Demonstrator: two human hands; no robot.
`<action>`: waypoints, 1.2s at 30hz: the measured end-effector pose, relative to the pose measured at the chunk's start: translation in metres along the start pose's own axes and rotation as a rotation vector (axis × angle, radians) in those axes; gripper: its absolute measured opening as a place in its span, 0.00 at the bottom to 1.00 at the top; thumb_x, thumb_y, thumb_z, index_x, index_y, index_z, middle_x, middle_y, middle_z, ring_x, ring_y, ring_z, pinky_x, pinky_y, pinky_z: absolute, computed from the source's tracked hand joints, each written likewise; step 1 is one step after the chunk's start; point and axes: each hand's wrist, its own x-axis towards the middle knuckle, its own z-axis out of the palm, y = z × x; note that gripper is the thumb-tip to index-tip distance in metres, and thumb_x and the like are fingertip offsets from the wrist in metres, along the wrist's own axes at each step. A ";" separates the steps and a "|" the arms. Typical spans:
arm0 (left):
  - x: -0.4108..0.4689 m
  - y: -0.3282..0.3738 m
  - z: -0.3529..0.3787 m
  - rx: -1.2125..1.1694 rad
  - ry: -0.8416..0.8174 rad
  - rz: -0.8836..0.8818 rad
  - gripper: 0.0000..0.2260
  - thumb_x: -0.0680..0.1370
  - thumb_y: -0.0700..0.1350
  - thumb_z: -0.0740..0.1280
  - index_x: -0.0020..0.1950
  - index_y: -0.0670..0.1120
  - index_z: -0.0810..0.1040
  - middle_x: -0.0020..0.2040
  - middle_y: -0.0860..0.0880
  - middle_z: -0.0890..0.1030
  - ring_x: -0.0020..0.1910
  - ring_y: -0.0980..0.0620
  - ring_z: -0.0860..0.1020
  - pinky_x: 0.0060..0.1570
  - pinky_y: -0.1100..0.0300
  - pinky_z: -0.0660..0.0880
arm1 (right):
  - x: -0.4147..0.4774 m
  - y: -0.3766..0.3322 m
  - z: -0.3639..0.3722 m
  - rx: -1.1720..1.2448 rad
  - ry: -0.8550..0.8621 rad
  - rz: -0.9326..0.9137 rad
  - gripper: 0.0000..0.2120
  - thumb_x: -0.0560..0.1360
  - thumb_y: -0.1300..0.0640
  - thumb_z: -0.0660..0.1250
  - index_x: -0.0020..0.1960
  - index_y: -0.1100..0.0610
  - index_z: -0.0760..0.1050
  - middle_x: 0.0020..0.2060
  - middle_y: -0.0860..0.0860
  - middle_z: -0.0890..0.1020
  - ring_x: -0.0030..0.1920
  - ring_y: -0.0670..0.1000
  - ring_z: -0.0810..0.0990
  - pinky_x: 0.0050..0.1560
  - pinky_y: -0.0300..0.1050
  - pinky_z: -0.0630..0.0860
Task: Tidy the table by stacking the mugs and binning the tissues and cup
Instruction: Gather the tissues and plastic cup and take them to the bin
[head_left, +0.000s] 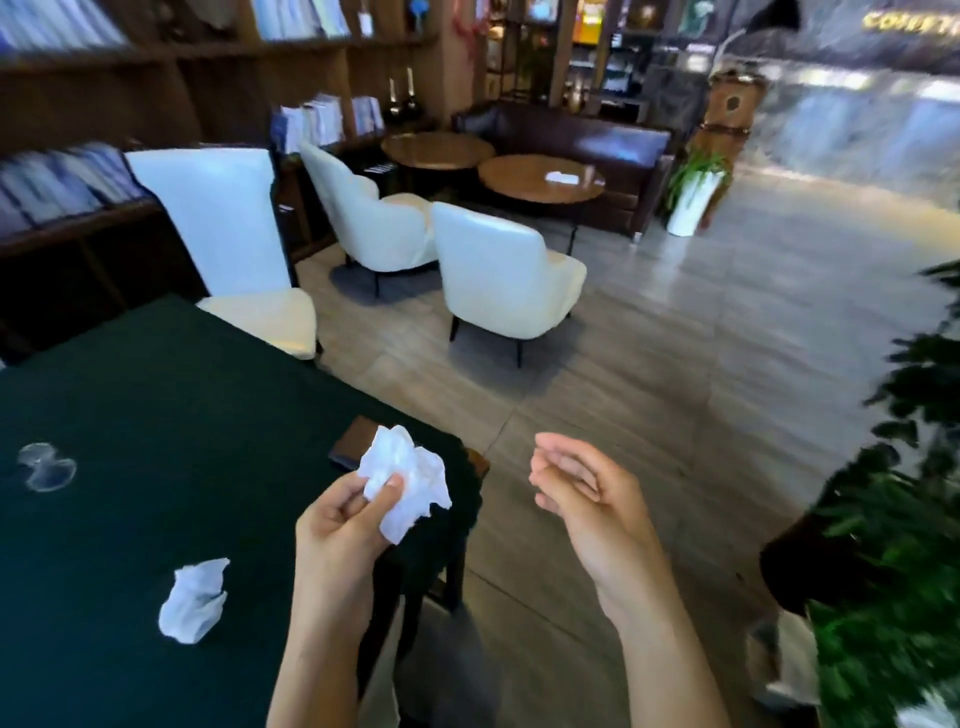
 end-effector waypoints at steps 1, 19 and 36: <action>0.017 0.006 -0.005 -0.012 0.028 0.017 0.08 0.77 0.45 0.75 0.45 0.41 0.84 0.41 0.39 0.78 0.42 0.41 0.76 0.47 0.46 0.73 | 0.017 -0.007 0.017 -0.007 -0.039 -0.010 0.09 0.79 0.56 0.71 0.58 0.46 0.83 0.54 0.45 0.85 0.53 0.39 0.85 0.59 0.44 0.82; 0.037 0.003 -0.143 -0.187 1.244 0.070 0.13 0.75 0.43 0.76 0.43 0.34 0.77 0.41 0.42 0.76 0.43 0.46 0.74 0.45 0.51 0.70 | 0.188 0.110 0.357 -0.641 -1.143 0.010 0.11 0.74 0.51 0.73 0.57 0.50 0.83 0.51 0.48 0.86 0.54 0.51 0.85 0.62 0.56 0.80; -0.022 -0.005 -0.093 -0.129 1.641 -0.004 0.04 0.79 0.40 0.74 0.52 0.44 0.86 0.46 0.44 0.90 0.45 0.49 0.86 0.46 0.56 0.79 | 0.132 0.165 0.421 -1.213 -1.877 -0.453 0.11 0.67 0.59 0.65 0.30 0.63 0.81 0.27 0.50 0.80 0.32 0.49 0.77 0.32 0.38 0.71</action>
